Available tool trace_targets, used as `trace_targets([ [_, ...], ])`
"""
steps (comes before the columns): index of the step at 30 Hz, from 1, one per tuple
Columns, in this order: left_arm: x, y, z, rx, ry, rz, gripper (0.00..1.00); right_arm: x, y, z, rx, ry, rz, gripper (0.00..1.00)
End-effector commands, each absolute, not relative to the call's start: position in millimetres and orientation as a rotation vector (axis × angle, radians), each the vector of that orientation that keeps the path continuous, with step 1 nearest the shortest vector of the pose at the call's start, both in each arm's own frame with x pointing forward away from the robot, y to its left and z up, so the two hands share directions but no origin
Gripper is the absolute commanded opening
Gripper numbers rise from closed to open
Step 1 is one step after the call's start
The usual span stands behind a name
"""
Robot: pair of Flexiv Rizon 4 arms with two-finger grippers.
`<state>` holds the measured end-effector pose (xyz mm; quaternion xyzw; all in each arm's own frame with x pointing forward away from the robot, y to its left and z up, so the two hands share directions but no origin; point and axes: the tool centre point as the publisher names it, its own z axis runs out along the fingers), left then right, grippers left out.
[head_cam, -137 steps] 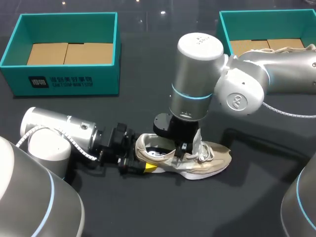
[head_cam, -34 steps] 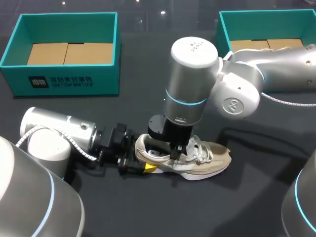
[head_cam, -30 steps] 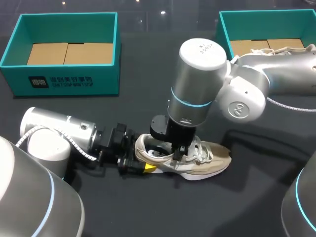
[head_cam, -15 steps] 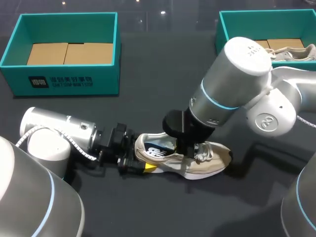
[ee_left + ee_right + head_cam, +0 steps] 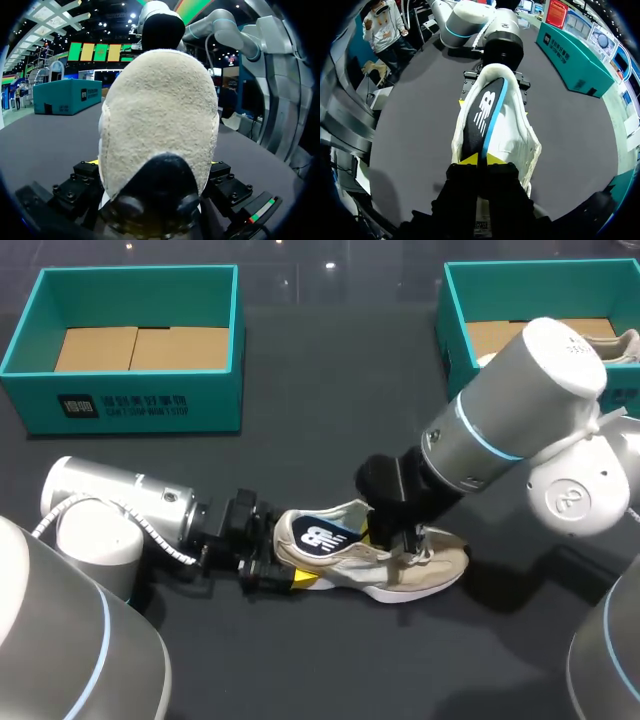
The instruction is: Take the shoe out of the shoebox, open the shoe tongue, remove and reinsert the insole, then place the shoe into the shoebox
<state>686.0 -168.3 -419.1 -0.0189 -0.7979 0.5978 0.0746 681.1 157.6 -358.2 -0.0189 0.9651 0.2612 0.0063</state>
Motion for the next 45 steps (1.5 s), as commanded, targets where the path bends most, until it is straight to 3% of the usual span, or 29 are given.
trace_targets([
  [1,687,-168,-420,-0.056,-2.396,1.793,0.00,677,150,-352,-0.108,2.939,1.009,0.00],
  [11,687,-168,-420,-0.056,-2.396,1.793,0.00,681,151,-340,-0.245,2.869,1.094,0.00],
  [23,687,-168,-420,-0.056,-2.396,1.793,0.00,681,206,-317,-0.392,3.065,0.719,0.00],
  [33,687,-168,-420,-0.056,-2.396,1.793,0.00,680,208,-318,-0.308,3.130,0.633,0.00],
  [37,687,-168,-420,-0.056,-2.396,1.793,0.00,681,207,-318,-0.262,3.145,0.600,0.25],
  [38,687,-168,-420,-0.056,-2.396,1.793,0.00,681,206,-318,-0.253,3.149,0.597,0.38],
  [39,687,-168,-420,-0.056,-2.396,1.793,0.00,681,206,-317,-0.235,3.155,0.585,0.45],
  [41,687,-168,-420,-0.056,-2.396,1.793,0.00,681,205,-317,-0.201,3.161,0.567,0.48],
  [45,687,-168,-420,-0.056,-2.396,1.793,0.00,680,202,-311,-0.141,3.166,0.537,0.45],
])
